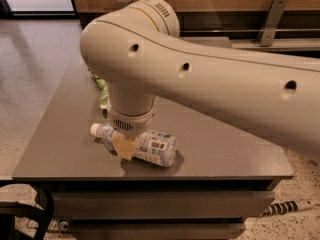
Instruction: Place blue plastic bottle upright
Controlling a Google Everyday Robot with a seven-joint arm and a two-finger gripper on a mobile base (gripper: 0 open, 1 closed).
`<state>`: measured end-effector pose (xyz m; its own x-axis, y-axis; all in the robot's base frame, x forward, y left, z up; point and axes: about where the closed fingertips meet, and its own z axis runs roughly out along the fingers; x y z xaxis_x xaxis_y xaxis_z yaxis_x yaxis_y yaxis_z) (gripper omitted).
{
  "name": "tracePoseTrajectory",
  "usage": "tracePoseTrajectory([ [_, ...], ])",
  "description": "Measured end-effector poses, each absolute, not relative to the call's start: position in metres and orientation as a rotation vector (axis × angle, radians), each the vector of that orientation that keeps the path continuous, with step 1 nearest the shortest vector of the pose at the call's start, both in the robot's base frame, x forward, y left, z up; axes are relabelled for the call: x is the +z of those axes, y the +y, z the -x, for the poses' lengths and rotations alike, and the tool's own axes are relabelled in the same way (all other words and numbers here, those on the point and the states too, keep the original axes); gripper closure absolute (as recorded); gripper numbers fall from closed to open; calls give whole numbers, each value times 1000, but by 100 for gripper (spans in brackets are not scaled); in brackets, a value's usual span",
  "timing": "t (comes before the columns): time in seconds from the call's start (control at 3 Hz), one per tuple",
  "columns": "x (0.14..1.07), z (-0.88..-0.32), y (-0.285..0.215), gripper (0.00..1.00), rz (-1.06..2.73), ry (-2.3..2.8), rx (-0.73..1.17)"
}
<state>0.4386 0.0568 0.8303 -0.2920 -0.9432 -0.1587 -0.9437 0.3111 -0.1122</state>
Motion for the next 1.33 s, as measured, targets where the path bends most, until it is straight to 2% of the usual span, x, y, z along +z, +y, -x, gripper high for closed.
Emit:
tracePoseTrajectory([
  [0.33, 832, -438, 57, 99, 1736, 2376, 1],
  [1.0, 844, -440, 43, 100, 1709, 2315, -20],
  [1.33, 871, -457, 0, 100, 1454, 2271, -11],
])
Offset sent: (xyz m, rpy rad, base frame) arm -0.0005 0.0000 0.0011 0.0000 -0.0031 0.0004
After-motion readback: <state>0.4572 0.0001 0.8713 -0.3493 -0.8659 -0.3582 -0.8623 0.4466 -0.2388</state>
